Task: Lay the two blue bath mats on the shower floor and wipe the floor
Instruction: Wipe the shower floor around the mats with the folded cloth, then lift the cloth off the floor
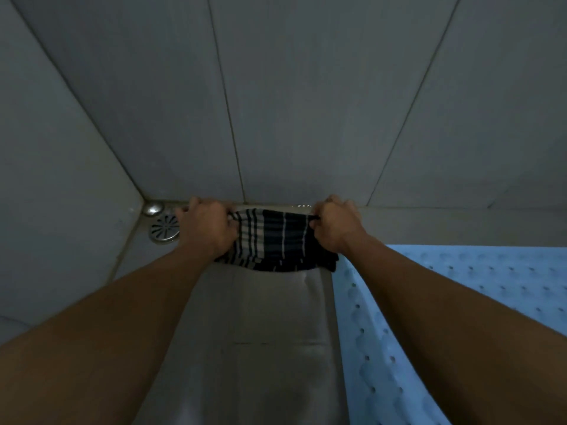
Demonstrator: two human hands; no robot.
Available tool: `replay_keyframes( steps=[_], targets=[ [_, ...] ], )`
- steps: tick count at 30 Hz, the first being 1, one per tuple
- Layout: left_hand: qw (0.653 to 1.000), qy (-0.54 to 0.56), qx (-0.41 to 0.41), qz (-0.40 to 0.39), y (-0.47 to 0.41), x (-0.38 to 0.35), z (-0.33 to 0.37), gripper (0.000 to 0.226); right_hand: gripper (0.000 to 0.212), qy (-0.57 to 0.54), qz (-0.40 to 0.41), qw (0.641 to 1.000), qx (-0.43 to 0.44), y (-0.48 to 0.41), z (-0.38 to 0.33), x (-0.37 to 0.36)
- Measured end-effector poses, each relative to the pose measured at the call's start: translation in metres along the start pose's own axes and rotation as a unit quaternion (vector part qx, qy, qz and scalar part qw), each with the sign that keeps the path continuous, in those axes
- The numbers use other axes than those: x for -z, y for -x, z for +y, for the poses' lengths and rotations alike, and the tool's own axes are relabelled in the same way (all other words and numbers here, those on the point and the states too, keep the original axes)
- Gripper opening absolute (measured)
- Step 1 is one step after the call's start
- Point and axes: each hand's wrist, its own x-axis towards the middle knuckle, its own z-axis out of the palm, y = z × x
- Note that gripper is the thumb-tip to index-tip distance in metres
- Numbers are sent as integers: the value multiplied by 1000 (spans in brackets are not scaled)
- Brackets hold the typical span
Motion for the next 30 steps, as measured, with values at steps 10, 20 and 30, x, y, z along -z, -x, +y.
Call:
replay_keyframes(
  steps=[10, 20, 30],
  targets=[
    [985, 161, 58, 19, 13, 221, 77, 17, 18, -123, 123, 984, -24, 75, -20, 243],
    [947, 315, 65, -31, 30, 504, 192, 13, 18, -144, 164, 973, -74, 186, -17, 542],
    [874, 464, -85, -115, 34, 766, 329, 18, 16, -108, 203, 963, -143, 309, 17, 821]
  ],
)
